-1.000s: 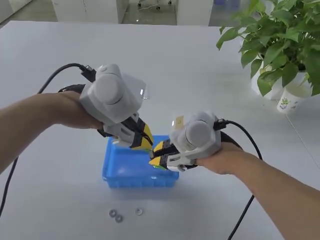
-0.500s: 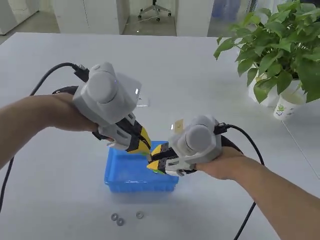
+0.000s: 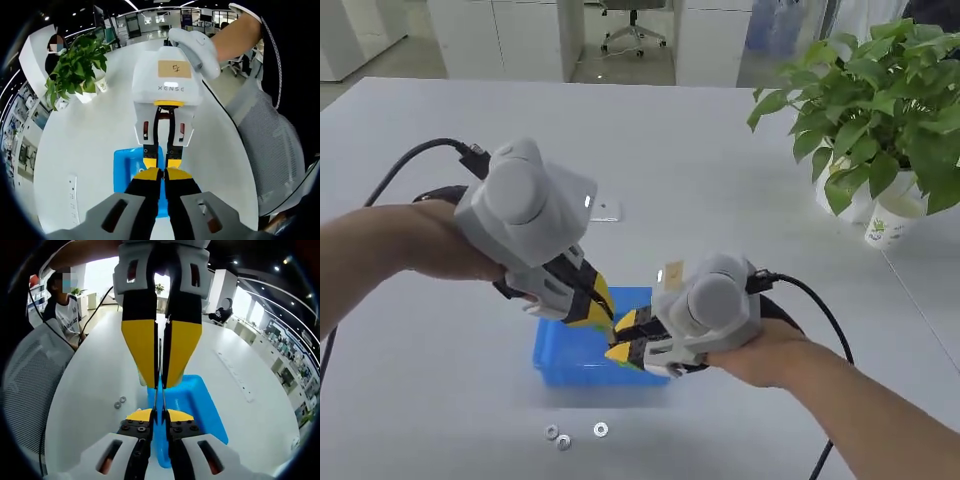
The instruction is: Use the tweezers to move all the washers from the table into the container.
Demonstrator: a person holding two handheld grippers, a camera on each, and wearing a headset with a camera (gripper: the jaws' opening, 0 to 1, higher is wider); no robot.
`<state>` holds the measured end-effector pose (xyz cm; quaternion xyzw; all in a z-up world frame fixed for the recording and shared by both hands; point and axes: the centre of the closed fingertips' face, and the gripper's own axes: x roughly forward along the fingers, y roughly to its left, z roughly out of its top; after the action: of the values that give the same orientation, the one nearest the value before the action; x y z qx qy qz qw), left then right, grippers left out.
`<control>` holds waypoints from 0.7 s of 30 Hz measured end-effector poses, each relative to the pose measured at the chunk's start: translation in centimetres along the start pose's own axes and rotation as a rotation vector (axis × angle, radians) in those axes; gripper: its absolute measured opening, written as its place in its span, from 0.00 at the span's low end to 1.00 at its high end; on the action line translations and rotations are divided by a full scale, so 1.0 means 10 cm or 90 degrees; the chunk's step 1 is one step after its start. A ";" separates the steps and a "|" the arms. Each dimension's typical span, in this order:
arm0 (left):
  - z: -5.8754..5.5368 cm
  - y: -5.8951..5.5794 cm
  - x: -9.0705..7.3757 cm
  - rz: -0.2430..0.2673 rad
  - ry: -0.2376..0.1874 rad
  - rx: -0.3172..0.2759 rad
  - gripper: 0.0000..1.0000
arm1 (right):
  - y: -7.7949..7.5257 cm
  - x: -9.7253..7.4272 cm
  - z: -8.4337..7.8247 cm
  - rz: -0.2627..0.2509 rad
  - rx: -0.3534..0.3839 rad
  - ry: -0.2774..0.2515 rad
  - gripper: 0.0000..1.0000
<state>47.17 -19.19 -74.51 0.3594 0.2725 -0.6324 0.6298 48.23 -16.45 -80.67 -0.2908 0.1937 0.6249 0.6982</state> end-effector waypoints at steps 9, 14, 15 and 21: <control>-0.03 -0.14 -0.02 -0.003 0.005 -0.005 0.06 | 0.15 0.02 0.04 0.006 0.004 -0.006 0.11; -0.05 -0.22 0.00 -0.007 0.010 -0.005 0.06 | 0.23 0.06 0.02 0.013 0.006 -0.005 0.11; -0.06 -0.24 0.01 -0.009 0.012 -0.004 0.06 | 0.25 0.07 0.02 0.016 0.006 -0.004 0.11; -0.08 -0.32 0.05 -0.016 0.017 -0.005 0.06 | 0.33 0.10 -0.02 0.022 0.011 -0.004 0.11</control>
<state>44.15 -18.66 -75.67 0.3619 0.2878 -0.6344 0.6194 45.18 -15.64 -81.94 -0.2790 0.2018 0.6361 0.6905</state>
